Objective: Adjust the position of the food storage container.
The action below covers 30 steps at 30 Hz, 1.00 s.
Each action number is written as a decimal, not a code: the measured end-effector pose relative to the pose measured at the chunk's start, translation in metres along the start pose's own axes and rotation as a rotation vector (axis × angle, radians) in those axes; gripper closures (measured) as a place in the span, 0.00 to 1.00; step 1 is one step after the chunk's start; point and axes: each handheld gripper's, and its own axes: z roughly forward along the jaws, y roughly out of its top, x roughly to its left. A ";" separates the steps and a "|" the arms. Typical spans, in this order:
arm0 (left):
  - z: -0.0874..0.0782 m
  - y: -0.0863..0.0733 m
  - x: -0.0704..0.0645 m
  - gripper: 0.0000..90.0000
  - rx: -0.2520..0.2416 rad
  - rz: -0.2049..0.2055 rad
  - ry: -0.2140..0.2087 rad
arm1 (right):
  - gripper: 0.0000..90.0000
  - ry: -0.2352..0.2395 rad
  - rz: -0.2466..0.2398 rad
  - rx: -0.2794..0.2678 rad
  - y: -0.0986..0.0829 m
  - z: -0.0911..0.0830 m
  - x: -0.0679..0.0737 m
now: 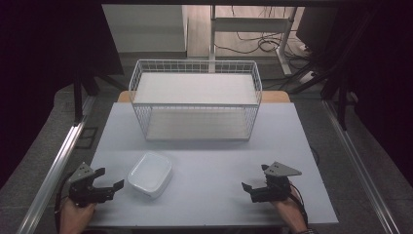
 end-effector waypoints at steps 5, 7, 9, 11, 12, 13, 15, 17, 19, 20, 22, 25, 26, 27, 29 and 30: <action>0.000 -0.001 0.000 0.09 0.003 -0.012 0.010 | 0.00 -0.050 -0.003 0.006 0.000 0.005 0.003; 0.000 0.000 0.000 0.09 0.009 -0.018 0.016 | 0.00 -0.067 0.002 0.005 0.000 0.005 0.004; 0.001 0.000 0.000 0.07 0.019 -0.027 0.016 | 0.00 -0.084 -0.008 0.012 0.000 0.006 0.004; 0.001 0.000 0.000 0.06 0.024 -0.031 0.019 | 0.00 -0.099 -0.020 0.021 0.000 0.006 0.004; 0.001 0.001 -0.001 0.05 0.025 -0.030 0.025 | 0.00 -0.104 -0.021 0.023 0.000 0.006 0.003; 0.001 0.001 -0.001 0.04 0.026 -0.029 0.029 | 0.00 -0.106 -0.023 0.025 0.001 0.006 0.003; 0.001 0.002 -0.001 0.03 0.024 -0.039 0.019 | 0.00 -0.099 -0.034 0.026 0.002 0.005 0.005; 0.001 0.003 -0.001 0.04 0.030 -0.042 0.024 | 0.00 -0.085 -0.032 0.027 0.002 0.005 0.006; 0.002 0.004 -0.002 0.06 0.039 -0.043 0.033 | 0.00 -0.078 -0.030 0.030 0.003 0.005 0.007; 0.002 0.004 -0.002 0.08 0.039 -0.043 0.033 | 0.00 -0.078 -0.030 0.030 0.003 0.005 0.007; 0.002 0.005 -0.003 0.10 0.046 -0.034 0.034 | 0.00 -0.073 -0.018 0.035 0.003 0.005 0.006; 0.004 0.006 -0.005 0.15 0.059 -0.017 0.040 | 0.00 -0.064 -0.006 0.041 0.003 0.005 0.006; 0.005 0.007 -0.005 0.21 0.058 -0.012 0.034 | 0.00 -0.065 -0.003 0.040 0.004 0.005 0.006; 0.005 0.007 -0.005 0.25 0.058 -0.012 0.034 | 0.00 -0.065 -0.003 0.040 0.004 0.005 0.006; 0.004 0.009 -0.006 0.30 0.053 -0.011 0.017 | 0.00 -0.071 -0.009 0.043 0.004 0.006 0.007; 0.005 0.010 -0.007 0.37 0.050 -0.011 0.004 | 0.00 -0.072 -0.010 0.040 0.005 0.006 0.007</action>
